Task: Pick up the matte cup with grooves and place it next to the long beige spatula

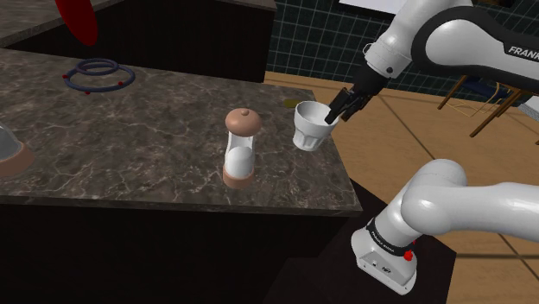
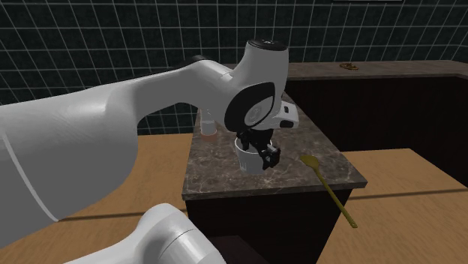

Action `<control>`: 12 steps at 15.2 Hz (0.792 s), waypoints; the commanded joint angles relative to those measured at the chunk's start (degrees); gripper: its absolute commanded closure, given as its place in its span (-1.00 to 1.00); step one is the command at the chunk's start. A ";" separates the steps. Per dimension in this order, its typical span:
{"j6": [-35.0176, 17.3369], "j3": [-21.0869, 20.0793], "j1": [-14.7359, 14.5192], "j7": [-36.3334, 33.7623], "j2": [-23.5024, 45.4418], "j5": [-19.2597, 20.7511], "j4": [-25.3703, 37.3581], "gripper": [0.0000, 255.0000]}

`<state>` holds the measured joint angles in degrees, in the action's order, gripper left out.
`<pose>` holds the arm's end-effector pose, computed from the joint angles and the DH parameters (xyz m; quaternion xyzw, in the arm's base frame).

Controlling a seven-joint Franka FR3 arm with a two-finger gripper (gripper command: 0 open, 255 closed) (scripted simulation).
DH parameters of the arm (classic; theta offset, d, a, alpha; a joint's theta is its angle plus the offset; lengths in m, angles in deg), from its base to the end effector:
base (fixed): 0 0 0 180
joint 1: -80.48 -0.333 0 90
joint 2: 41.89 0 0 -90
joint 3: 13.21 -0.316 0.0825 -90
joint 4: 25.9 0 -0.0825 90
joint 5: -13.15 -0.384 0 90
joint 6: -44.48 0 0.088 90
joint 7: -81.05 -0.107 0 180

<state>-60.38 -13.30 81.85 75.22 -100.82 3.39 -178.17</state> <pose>0.2680 0.0078 0.5406 -0.9886 0.0752 -0.0967 0.0872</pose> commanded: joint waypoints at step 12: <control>7.22 1.18 0.37 -0.18 0.10 1.04 7.25 -1.00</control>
<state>-53.18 -12.14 82.21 75.02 -100.72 4.41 -170.94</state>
